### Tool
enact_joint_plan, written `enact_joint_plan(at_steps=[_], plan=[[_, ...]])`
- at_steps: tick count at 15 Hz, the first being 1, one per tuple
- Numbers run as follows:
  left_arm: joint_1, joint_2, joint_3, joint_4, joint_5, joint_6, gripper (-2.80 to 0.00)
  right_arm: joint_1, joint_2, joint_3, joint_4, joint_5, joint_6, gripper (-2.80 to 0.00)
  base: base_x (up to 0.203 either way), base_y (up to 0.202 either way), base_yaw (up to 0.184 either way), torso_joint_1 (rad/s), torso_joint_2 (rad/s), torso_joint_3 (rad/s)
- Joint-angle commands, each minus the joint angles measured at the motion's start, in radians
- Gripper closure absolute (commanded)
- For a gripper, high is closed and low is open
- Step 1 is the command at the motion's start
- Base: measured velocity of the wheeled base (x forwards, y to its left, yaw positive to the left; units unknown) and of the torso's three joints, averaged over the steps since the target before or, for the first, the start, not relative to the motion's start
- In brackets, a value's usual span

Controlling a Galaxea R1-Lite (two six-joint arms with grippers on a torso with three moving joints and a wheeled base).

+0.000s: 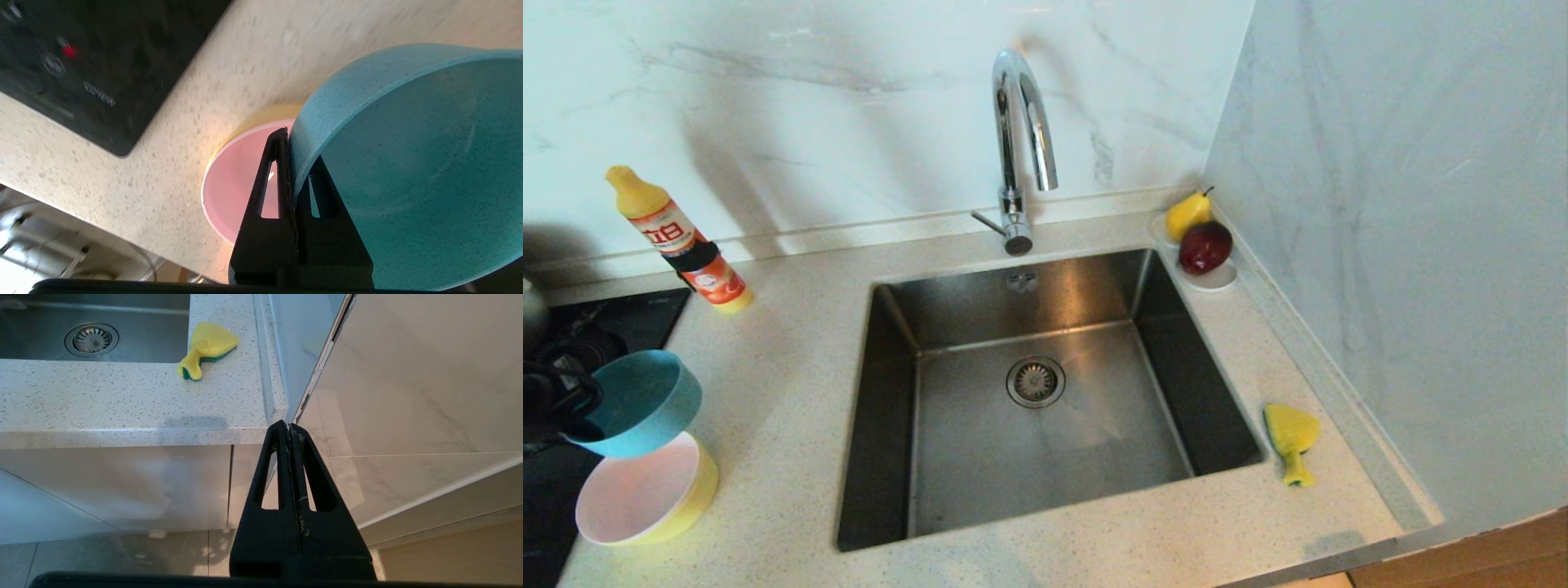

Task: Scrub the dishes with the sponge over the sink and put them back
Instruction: Place the bowl on the bowl

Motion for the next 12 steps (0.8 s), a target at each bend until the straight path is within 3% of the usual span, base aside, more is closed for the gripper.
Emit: enact_joint_plan(at_steps=[1, 12], plan=[[-0.005, -0.002, 0.049, -0.007, -0.001, 0.003, 0.00, 0.000, -0.002, 0.000, 0.000, 0.001, -0.002, 0.00, 0.000, 0.000, 0.000, 0.000, 0.00, 0.000], [-0.015, -0.025, 0.085, -0.047, -0.003, 0.002, 0.00, 0.000, -0.002, 0.000, 0.000, 0.001, -0.001, 0.00, 0.000, 0.000, 0.000, 0.000, 0.00, 0.000]])
